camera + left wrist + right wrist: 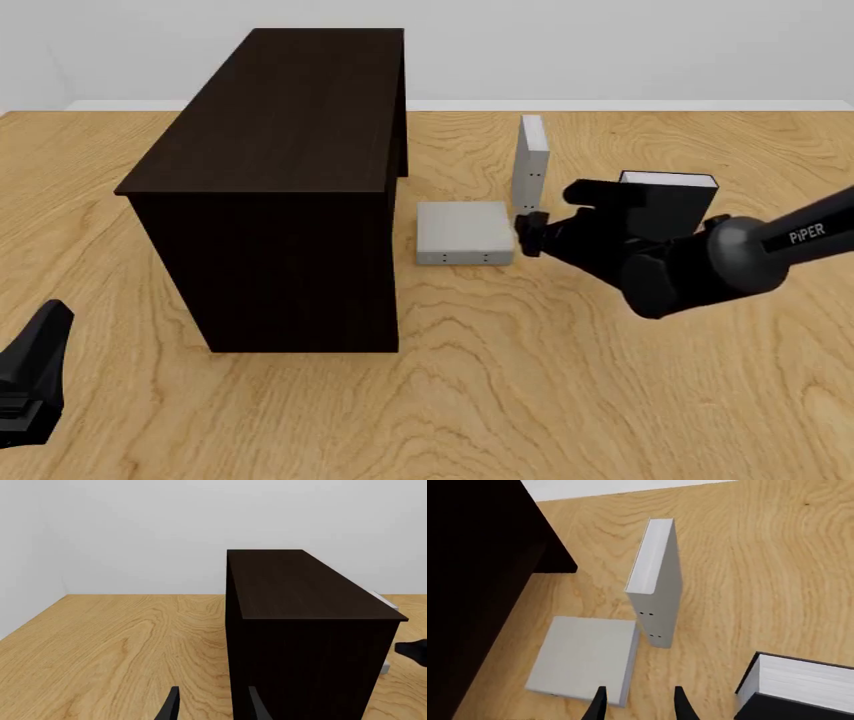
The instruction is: Pick up the book on the right and place it under the cabinet shelf.
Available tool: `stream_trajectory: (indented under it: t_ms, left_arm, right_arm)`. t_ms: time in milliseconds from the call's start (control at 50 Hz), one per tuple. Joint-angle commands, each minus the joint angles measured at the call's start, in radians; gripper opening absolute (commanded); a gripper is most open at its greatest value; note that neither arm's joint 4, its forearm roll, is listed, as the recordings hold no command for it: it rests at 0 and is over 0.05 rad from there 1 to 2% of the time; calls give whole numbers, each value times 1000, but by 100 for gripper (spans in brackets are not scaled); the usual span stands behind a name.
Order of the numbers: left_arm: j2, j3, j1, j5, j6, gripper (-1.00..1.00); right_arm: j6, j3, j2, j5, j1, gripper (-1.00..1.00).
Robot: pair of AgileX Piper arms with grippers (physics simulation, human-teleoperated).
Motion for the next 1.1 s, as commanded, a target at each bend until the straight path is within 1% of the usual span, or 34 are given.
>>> stream_trajectory:
  t_ms: [20,120,160,220,240,280,340,360,400,440,520,540,580,600,700,820,900,920,960,1100]
  left_arm:
    - [0,0,0,0,0,100]
    - [0,0,0,0,0,100]
    - [0,0,0,0,0,100]
    - [0,0,0,0,0,100]
    - [0,0,0,0,0,100]
    - [0,0,0,0,0,100]
    - [0,0,0,0,0,100]
    - [0,0,0,0,0,100]
    - [0,0,0,0,0,100]
    - [0,0,0,0,0,100]
    - [0,0,0,0,0,100]
    - [0,0,0,0,0,100]
    - [0,0,0,0,0,100]
    - [0,0,0,0,0,100]
    - [0,0,0,0,0,100]
    - [0,0,0,0,0,100]
    - [0,0,0,0,0,100]
    - [0,0,0,0,0,100]
    - [0,0,0,0,0,100]
    - [0,0,0,0,0,100]
  right_arm:
    - [-42,-22,18,10,14,100]
    - [-53,-36,24,17,26,100]
    - [-70,-35,25,20,19,100]
    - [-77,-36,29,21,16,100]
    - [-96,-28,23,16,5,100]
    - [-102,-27,24,16,2,100]
    - [-134,-14,8,10,-10,100]
    - [-129,-15,10,11,-10,100]
    - [-154,-9,3,5,-15,100]
    - [-165,-8,3,5,-18,100]
    - [-165,-9,10,5,-21,100]
    - [-174,-5,9,2,-26,100]
    - [-169,-9,14,1,-23,100]
    - [-178,-6,13,-3,-26,100]
    - [-186,-24,32,1,-18,100]
    - [-221,-34,48,7,-27,100]
    - [-226,-38,56,2,-27,100]
    - [-244,-38,57,-2,-29,100]
    - [-232,-54,70,7,-22,100]
    - [-234,-96,114,26,-14,100]
